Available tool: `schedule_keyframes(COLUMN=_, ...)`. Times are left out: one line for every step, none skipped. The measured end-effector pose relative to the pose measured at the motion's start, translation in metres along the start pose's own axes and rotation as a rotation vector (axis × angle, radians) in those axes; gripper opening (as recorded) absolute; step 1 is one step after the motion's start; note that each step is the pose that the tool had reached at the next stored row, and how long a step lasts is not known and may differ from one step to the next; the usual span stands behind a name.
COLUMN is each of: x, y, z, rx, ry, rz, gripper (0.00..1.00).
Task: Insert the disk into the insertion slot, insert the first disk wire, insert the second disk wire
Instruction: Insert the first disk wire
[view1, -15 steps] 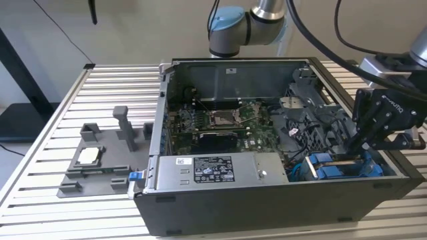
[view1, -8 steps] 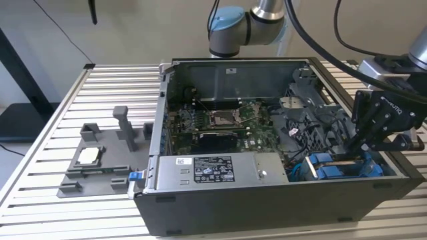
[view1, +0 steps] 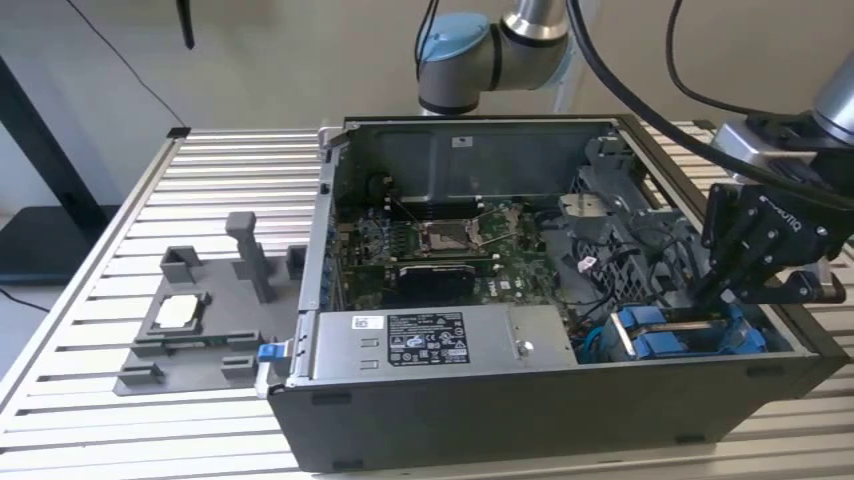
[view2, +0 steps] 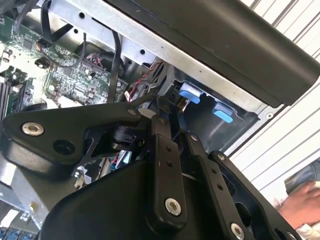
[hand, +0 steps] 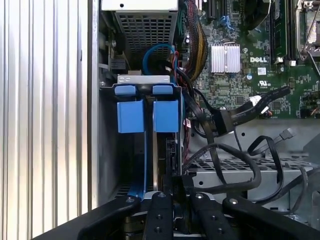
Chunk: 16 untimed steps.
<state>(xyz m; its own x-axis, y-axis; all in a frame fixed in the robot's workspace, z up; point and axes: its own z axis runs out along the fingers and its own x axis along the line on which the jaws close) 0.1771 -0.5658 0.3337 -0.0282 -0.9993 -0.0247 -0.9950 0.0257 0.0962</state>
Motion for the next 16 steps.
schedule_keyframes(x=0.0, y=0.0, z=0.0006, rx=0.0, ry=0.0003, rz=0.0, gripper=0.19)
schedule_keyframes(x=0.0, y=0.0001, z=0.001, rx=0.0, ry=0.0002, rz=0.0, gripper=0.19)
schedule_keyframes(x=0.0001, y=0.0001, z=0.0011, rx=0.0, ry=0.0, rz=0.0, gripper=0.19)
schedule_keyframes(x=0.0001, y=0.0001, z=0.0014, rx=-0.0001, ry=-0.0003, rz=0.0, gripper=0.19)
schedule_keyframes(x=0.0001, y=0.0001, z=0.0014, rx=-0.0001, ry=-0.0003, rz=0.0, gripper=0.19)
schedule_keyframes(x=0.0001, y=0.0001, z=0.0014, rx=-0.0001, ry=-0.0003, rz=0.0, gripper=0.19)
schedule_keyframes(x=0.0001, y=0.0001, z=0.0014, rx=-0.0001, ry=-0.0003, rz=0.0, gripper=0.19)
schedule_keyframes(x=0.0, y=0.0, z=0.0016, rx=0.0001, ry=-0.0009, rz=0.0, gripper=0.19)
schedule_keyframes(x=0.0, y=0.0, z=0.0019, rx=-0.0001, ry=-0.0013, rz=0.0, gripper=0.2)
schedule_keyframes(x=0.0001, y=0.0, z=0.0019, rx=-0.0001, ry=-0.0012, rz=0.0, gripper=0.2)
schedule_keyframes(x=0.0, y=0.0, z=0.0018, rx=-0.0002, ry=-0.001, rz=0.0, gripper=0.26)
schedule_keyframes(x=0.0001, y=0.0001, z=0.0013, rx=-0.0001, ry=-0.0003, rz=0.0, gripper=0.26)
schedule_keyframes(x=0.0, y=0.0002, z=0.0001, rx=-0.0001, ry=-0.0003, rz=0.0, gripper=0.26)
schedule_keyframes(x=0.0, y=0.0004, z=-0.0016, rx=-0.0002, ry=-0.0008, rz=0.0, gripper=0.26)
schedule_keyframes(x=0.0, y=0.0008, z=-0.0042, rx=-0.0001, ry=-0.0005, rz=0.0, gripper=0.26)
schedule_keyframes(x=-0.0001, y=0.0014, z=-0.0067, rx=-0.0001, ry=-0.0001, rz=0.0, gripper=0.26)
